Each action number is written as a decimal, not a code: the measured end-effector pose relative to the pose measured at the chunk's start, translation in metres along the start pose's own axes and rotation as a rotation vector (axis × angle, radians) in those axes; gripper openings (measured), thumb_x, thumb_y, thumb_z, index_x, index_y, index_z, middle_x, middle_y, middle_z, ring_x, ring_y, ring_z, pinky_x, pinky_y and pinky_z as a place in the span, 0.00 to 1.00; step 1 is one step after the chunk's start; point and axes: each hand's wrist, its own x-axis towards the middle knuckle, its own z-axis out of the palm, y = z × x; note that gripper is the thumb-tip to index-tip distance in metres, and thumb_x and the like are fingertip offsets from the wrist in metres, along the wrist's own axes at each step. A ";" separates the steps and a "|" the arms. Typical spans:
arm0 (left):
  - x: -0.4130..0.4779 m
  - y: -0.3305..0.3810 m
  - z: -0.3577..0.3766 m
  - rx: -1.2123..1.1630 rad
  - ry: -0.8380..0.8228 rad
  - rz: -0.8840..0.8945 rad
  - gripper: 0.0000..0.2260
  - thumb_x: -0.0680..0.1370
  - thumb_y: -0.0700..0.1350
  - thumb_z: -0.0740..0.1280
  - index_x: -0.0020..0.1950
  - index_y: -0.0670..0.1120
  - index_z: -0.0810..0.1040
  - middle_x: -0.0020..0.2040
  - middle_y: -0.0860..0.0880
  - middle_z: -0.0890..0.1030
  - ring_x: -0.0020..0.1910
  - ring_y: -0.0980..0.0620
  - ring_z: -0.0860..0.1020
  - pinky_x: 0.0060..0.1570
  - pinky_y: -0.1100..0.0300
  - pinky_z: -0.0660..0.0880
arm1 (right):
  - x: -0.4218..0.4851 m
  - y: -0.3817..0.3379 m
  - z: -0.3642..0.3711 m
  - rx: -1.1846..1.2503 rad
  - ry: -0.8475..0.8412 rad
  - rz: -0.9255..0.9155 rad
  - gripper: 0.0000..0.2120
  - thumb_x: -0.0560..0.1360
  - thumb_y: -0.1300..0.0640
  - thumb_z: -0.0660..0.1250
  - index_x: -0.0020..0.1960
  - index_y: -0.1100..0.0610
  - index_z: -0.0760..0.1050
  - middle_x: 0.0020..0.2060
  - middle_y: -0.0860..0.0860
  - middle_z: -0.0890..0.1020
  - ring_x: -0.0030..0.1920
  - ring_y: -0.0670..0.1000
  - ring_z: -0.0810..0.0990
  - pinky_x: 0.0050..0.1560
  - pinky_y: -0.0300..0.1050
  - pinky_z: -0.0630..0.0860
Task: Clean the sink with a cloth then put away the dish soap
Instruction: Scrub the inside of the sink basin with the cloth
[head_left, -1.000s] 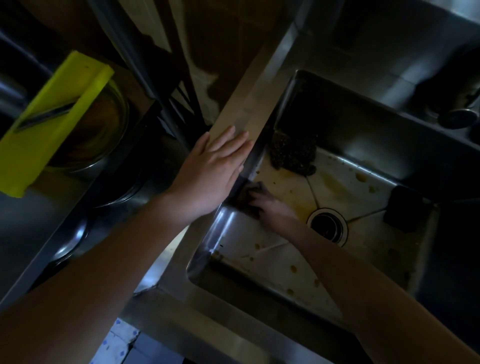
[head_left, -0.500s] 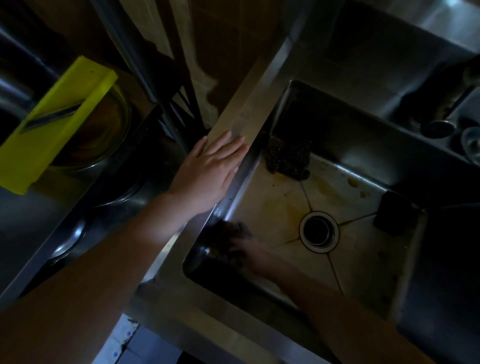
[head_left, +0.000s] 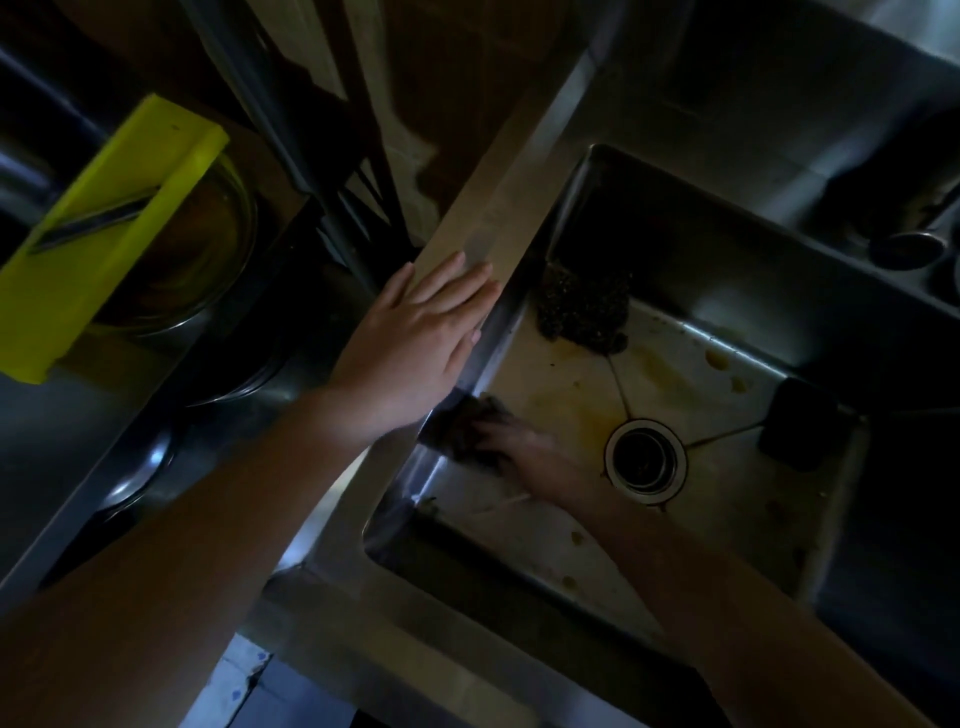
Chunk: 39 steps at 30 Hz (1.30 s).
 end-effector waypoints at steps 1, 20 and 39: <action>0.000 0.000 0.000 0.006 -0.002 0.001 0.21 0.80 0.48 0.51 0.73 0.49 0.64 0.74 0.52 0.63 0.75 0.53 0.56 0.71 0.50 0.52 | 0.005 0.005 -0.008 -0.002 0.013 0.030 0.19 0.76 0.66 0.61 0.66 0.56 0.75 0.73 0.52 0.67 0.74 0.52 0.60 0.76 0.48 0.57; 0.001 0.003 -0.001 0.008 0.017 0.002 0.20 0.80 0.46 0.54 0.72 0.48 0.66 0.74 0.51 0.65 0.74 0.51 0.58 0.70 0.50 0.52 | -0.021 -0.003 0.030 0.003 0.000 0.183 0.19 0.77 0.60 0.62 0.66 0.49 0.73 0.74 0.49 0.64 0.72 0.52 0.66 0.69 0.45 0.67; 0.000 0.001 -0.002 0.006 0.000 -0.013 0.21 0.80 0.47 0.52 0.73 0.49 0.64 0.74 0.52 0.63 0.75 0.53 0.55 0.71 0.51 0.49 | 0.016 0.036 -0.041 -0.088 0.158 0.194 0.17 0.75 0.63 0.62 0.62 0.53 0.76 0.72 0.49 0.68 0.70 0.53 0.69 0.67 0.46 0.68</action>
